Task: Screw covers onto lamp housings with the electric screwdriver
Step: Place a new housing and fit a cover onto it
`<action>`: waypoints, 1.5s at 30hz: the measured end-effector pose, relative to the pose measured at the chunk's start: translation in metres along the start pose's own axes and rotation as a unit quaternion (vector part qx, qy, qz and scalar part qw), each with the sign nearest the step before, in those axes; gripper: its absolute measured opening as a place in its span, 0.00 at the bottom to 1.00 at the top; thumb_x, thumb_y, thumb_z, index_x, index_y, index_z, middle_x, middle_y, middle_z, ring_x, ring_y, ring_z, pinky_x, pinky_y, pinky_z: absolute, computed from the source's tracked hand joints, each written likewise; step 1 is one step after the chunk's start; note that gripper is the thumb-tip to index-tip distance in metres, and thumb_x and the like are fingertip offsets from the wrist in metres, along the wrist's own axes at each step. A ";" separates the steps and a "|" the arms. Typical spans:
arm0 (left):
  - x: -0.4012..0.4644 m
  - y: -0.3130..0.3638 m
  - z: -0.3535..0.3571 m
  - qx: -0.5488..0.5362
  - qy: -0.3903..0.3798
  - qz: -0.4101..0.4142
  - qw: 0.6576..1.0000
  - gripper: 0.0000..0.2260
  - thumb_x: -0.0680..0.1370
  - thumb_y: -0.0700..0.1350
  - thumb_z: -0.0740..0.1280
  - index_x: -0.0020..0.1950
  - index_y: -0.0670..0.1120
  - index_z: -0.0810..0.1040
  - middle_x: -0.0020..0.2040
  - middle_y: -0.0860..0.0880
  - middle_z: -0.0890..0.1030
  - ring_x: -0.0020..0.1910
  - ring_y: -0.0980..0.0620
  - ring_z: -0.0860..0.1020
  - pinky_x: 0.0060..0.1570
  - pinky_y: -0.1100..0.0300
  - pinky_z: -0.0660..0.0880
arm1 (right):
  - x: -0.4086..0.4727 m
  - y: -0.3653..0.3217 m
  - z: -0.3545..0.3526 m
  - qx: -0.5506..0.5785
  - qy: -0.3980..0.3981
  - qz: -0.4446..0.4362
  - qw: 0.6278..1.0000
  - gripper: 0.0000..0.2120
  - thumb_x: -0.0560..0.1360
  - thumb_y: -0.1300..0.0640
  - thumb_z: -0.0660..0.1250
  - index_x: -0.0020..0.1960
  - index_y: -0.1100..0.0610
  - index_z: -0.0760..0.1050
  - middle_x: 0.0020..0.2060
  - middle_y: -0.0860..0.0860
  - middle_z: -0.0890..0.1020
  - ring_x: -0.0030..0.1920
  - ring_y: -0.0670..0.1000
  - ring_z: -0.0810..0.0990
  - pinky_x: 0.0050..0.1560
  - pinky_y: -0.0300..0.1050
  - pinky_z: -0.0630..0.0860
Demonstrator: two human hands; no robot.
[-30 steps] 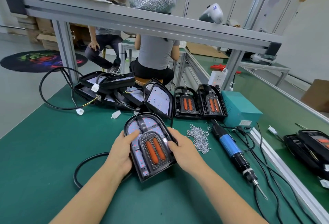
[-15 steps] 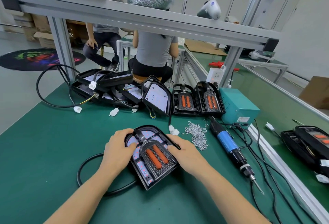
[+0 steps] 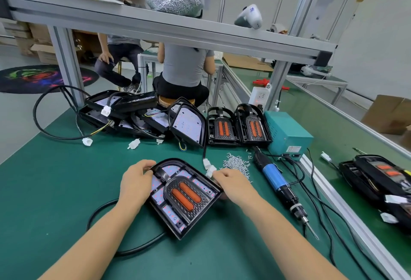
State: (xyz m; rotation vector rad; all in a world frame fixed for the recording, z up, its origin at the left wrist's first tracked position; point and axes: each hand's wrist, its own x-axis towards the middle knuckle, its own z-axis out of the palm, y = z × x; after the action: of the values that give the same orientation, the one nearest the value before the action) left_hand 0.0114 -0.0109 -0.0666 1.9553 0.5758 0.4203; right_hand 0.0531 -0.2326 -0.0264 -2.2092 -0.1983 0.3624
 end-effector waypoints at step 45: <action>0.008 0.029 0.012 0.267 0.004 0.080 0.960 0.14 0.77 0.41 0.62 0.59 0.48 0.80 0.58 0.44 0.79 0.57 0.41 0.73 0.52 0.50 0.71 | -0.009 0.056 -0.084 -0.291 0.162 0.007 0.943 0.20 0.78 0.55 0.64 0.69 0.56 0.70 0.64 0.54 0.72 0.63 0.55 0.71 0.55 0.44 0.68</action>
State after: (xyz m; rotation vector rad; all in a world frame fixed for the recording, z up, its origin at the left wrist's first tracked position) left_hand 0.0305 -0.0266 -0.0450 2.5321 0.5796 0.4003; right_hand 0.0732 -0.3314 -0.0197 -2.8143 -0.1187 -0.0768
